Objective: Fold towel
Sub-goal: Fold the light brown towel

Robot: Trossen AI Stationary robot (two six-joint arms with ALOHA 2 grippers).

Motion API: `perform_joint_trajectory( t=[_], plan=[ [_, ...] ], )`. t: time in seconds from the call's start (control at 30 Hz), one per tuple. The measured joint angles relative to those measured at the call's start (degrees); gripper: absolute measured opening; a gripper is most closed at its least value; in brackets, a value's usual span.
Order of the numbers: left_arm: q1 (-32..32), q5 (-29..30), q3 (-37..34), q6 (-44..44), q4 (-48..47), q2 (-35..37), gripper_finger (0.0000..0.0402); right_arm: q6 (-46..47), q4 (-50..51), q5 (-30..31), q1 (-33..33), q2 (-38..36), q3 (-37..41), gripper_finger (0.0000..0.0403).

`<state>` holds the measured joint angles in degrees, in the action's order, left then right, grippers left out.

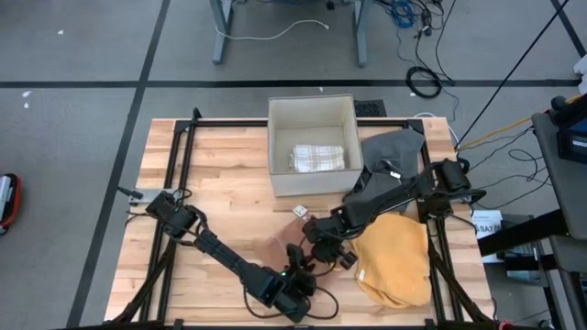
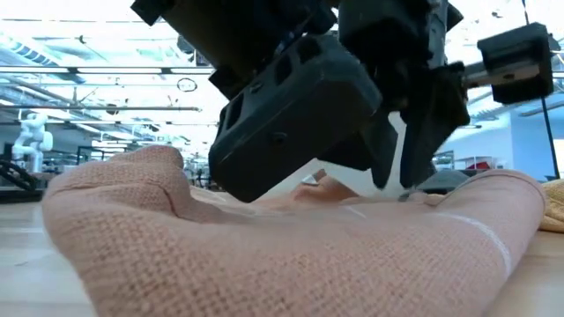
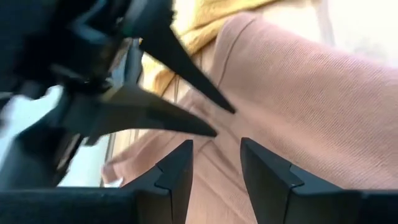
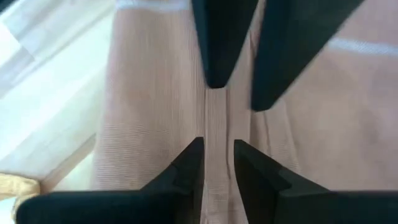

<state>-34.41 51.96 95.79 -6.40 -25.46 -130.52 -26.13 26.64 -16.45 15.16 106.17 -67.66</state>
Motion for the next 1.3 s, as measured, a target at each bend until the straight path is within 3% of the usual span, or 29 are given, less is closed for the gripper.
perform_joint_trajectory(
  t=[0.37,0.77,1.1,1.3],
  plan=[
    [0.3,0.0,5.4,12.2,2.0,0.0,0.0140,-1.8,0.9,-0.2,0.0,-9.0,-0.1,0.0074],
    [1.5,-2.2,12.7,24.7,2.3,0.1,0.0140,-4.6,1.4,0.3,0.0,-24.8,-0.2,0.0074],
    [4.2,-10.5,19.7,28.5,2.2,0.1,0.0140,-6.4,-1.5,8.5,-0.1,-38.5,-0.3,0.0074],
    [6.4,-12.1,23.3,30.1,-2.6,0.1,0.0140,-7.4,-3.0,10.6,-0.2,-46.8,-0.3,0.0074]
  ],
)
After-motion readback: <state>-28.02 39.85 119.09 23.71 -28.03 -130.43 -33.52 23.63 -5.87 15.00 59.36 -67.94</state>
